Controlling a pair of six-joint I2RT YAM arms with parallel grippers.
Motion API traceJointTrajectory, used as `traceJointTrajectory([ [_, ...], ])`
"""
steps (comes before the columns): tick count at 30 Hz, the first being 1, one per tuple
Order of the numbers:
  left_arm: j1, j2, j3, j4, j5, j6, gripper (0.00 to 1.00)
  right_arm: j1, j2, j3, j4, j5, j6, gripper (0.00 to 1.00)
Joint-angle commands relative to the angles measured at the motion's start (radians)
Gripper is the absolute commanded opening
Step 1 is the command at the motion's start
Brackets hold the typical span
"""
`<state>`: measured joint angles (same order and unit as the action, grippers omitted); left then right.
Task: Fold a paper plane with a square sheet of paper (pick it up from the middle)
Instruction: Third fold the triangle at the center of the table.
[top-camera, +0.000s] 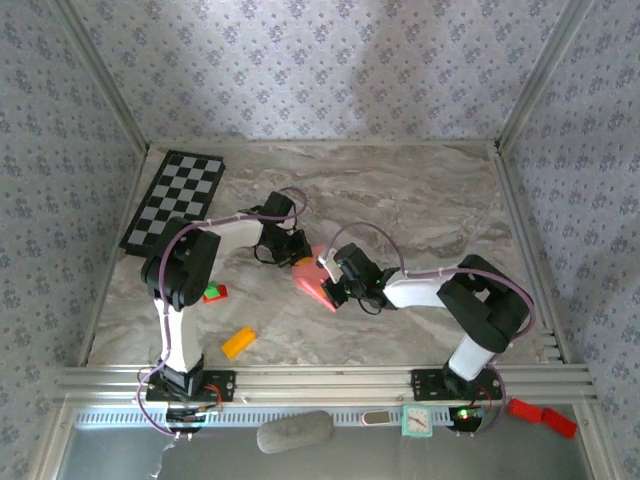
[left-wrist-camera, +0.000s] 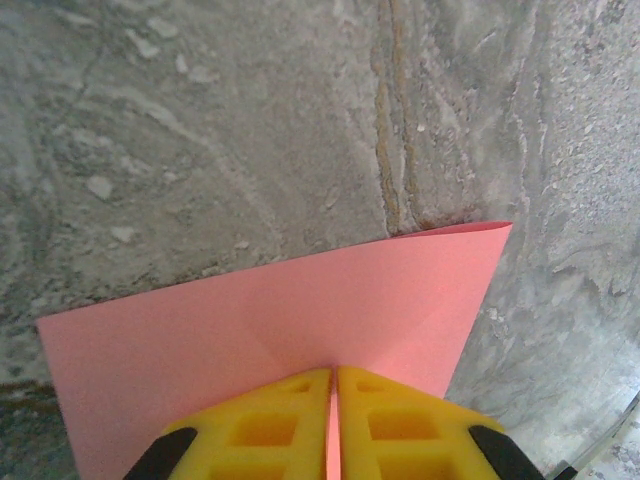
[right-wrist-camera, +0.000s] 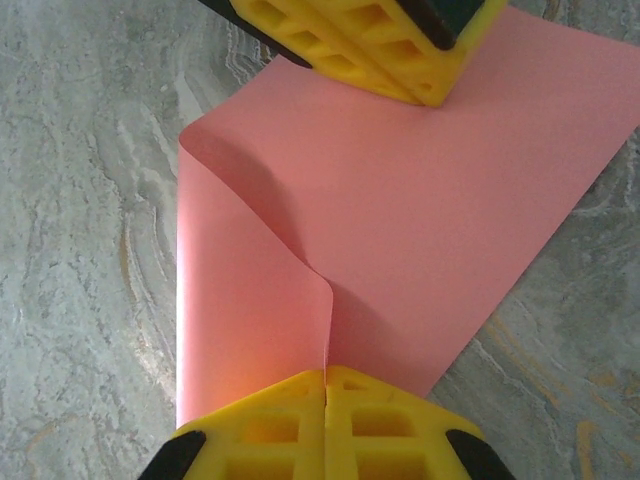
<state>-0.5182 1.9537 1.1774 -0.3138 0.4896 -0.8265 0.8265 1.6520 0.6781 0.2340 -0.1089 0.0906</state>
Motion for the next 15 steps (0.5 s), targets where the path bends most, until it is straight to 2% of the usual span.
traceJointTrajectory([
  [1, -0.007, 0.036, -0.015, -0.02, 0.009, 0.012, 0.11, -0.007, 0.015, 0.027, -0.031, 0.023, 0.014, 0.0],
  [15, -0.008, 0.036, -0.012, -0.022, 0.012, 0.013, 0.11, -0.007, 0.032, 0.037, -0.041, 0.023, 0.015, 0.0],
])
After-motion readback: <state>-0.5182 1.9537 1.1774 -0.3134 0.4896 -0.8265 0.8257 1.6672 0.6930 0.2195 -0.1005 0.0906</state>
